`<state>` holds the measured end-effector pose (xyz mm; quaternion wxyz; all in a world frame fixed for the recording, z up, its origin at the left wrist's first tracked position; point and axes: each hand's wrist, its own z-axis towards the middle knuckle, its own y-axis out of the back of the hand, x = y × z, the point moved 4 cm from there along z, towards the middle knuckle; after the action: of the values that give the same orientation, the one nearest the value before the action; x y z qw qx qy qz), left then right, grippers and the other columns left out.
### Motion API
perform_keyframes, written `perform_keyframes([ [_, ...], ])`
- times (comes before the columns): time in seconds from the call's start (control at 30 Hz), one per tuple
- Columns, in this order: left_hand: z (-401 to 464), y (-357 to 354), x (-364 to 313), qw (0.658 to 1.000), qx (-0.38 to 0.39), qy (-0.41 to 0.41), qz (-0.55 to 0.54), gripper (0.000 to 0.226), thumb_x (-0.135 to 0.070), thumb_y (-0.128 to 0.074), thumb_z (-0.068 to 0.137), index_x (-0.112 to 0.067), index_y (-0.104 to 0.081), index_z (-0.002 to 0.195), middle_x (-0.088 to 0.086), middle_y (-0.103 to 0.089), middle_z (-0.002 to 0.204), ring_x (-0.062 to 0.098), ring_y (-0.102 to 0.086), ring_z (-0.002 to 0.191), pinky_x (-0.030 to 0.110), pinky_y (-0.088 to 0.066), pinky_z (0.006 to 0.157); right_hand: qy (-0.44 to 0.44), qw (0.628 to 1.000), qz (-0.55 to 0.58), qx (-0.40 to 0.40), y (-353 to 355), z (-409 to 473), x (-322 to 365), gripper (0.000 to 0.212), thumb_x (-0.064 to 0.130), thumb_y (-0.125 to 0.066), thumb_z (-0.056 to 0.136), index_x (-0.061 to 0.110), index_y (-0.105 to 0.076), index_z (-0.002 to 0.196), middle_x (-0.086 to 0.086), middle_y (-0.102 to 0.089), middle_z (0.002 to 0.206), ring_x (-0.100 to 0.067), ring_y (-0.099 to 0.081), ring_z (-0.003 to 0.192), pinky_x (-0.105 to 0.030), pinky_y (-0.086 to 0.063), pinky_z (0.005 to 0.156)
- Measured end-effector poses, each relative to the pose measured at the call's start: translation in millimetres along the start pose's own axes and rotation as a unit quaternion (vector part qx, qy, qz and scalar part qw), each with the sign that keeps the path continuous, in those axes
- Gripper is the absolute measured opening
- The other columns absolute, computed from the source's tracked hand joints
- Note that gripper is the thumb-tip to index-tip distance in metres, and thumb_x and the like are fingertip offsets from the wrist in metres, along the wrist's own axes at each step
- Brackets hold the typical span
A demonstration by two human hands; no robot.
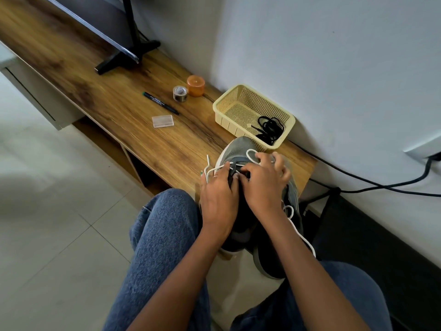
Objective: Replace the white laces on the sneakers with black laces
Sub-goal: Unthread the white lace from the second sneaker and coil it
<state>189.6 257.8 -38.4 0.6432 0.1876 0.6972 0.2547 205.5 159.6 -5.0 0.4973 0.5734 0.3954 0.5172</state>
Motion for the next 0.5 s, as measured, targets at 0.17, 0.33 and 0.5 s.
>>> perform_keyframes([
  [0.17, -0.5, -2.0, 0.5, 1.0, -0.01, -0.008, -0.005, 0.035, -0.023, -0.041, 0.1, -0.019, -0.056, 0.132, 0.009, -0.067, 0.112, 0.032, -0.042, 0.118, 0.043, -0.036, 0.104, 0.011, 1.0, -0.012, -0.008, -4.9, 2.1, 0.7, 0.018, 0.024, -0.055, 0.095, 0.019, -0.072, 0.098, 0.0, -0.044, 0.141, -0.03, -0.016, 0.14, -0.045, -0.01, 0.106],
  [0.33, 0.7, 0.7, 0.9, 0.998, -0.034, -0.015, -0.041, 0.03, -0.016, -0.042, 0.099, -0.018, -0.064, 0.12, 0.004, -0.069, 0.109, 0.023, -0.049, 0.109, 0.031, -0.021, 0.111, 0.02, 1.0, -0.014, 0.012, -4.8, 1.7, -0.4, 0.013, 0.023, -0.058, 0.091, 0.018, -0.07, 0.091, 0.001, -0.041, 0.144, -0.03, -0.016, 0.139, -0.047, -0.012, 0.107],
  [0.5, 0.7, 2.1, -3.5, 0.999, -0.034, -0.029, -0.018, 0.031, -0.016, -0.046, 0.098, -0.014, -0.064, 0.123, 0.006, -0.069, 0.114, 0.02, -0.05, 0.111, 0.04, -0.019, 0.117, -0.047, 0.993, 0.067, -0.082, 1.0, -6.7, -13.6, 0.008, 0.025, -0.066, 0.082, 0.019, -0.068, 0.078, 0.0, -0.054, 0.126, -0.028, -0.036, 0.126, -0.043, -0.023, 0.099],
])
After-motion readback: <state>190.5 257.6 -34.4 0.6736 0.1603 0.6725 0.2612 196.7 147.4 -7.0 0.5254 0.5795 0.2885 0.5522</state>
